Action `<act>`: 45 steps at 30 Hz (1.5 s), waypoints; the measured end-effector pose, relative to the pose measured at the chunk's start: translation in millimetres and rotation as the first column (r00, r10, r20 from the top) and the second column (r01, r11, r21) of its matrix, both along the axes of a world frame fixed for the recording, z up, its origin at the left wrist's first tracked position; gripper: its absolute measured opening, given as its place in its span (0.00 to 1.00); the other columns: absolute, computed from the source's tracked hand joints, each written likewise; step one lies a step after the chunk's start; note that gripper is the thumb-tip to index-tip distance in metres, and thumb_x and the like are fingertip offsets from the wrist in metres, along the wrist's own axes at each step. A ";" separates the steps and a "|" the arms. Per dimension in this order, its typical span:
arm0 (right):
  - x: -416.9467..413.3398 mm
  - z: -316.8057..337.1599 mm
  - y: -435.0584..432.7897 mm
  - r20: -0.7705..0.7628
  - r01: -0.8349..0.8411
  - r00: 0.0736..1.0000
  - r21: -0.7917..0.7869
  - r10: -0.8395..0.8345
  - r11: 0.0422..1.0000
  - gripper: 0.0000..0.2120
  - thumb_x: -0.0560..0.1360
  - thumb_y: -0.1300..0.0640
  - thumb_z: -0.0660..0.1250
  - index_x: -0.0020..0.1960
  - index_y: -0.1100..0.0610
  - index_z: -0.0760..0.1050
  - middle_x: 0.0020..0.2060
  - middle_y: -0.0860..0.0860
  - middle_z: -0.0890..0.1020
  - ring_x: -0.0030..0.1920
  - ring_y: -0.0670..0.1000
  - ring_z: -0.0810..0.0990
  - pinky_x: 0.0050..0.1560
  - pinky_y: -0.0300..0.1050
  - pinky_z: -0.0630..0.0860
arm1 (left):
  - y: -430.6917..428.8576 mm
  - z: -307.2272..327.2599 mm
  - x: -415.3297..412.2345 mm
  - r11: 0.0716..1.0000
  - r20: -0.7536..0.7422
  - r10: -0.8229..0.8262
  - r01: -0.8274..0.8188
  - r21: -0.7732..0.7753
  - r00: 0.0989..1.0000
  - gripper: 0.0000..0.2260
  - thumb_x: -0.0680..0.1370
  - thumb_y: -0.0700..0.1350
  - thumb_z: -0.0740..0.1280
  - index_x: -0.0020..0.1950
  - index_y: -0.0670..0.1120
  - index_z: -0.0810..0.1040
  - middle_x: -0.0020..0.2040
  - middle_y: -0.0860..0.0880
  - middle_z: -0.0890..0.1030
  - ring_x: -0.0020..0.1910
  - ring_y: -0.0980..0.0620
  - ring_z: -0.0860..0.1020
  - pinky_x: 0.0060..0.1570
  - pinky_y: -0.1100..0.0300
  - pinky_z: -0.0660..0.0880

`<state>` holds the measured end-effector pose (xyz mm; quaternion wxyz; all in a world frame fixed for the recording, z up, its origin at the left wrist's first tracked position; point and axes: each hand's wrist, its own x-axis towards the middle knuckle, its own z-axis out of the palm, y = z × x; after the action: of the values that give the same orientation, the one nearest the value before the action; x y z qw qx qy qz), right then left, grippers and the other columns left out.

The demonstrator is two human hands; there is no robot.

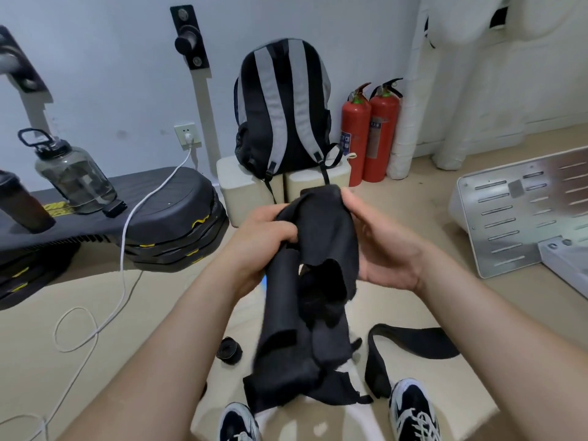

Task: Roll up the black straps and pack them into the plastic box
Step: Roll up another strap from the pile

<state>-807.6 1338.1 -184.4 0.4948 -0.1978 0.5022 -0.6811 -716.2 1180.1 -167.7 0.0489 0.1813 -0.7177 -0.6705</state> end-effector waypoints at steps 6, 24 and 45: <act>-1.3 -10.9 8.4 -0.203 -0.326 0.925 0.001 0.320 0.945 0.23 0.59 0.50 0.84 0.52 0.52 0.85 0.50 0.51 0.86 0.51 0.50 0.85 0.48 0.43 0.81 | -20.8 -0.1 -2.8 0.946 0.001 0.277 -0.273 -0.173 0.961 0.07 0.76 0.37 0.65 0.39 0.46 0.74 0.33 0.50 0.77 0.32 0.54 0.74 0.32 0.65 0.69; 0.9 19.6 2.3 -0.633 0.086 0.755 0.354 0.171 0.931 0.48 0.62 0.22 0.65 0.49 0.70 0.78 0.44 0.66 0.83 0.45 0.68 0.82 0.48 0.62 0.77 | -3.7 1.1 18.5 0.576 -0.266 -0.527 0.109 -0.810 0.807 0.28 0.68 0.30 0.66 0.66 0.45 0.78 0.59 0.60 0.79 0.61 0.67 0.72 0.62 0.74 0.66; 16.7 28.1 -4.2 -0.594 0.147 0.804 0.167 -0.020 0.975 0.19 0.62 0.45 0.74 0.45 0.59 0.85 0.39 0.54 0.87 0.39 0.48 0.84 0.42 0.40 0.80 | -22.4 -7.8 -5.4 0.832 -0.052 0.536 -0.518 0.198 0.842 0.19 0.81 0.56 0.63 0.59 0.40 0.75 0.52 0.43 0.83 0.45 0.47 0.84 0.38 0.53 0.81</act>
<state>-790.9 1333.9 -156.3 0.3021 -0.3246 0.7060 -0.5522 -721.6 1157.7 -175.5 0.2534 0.3401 -0.5741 -0.7004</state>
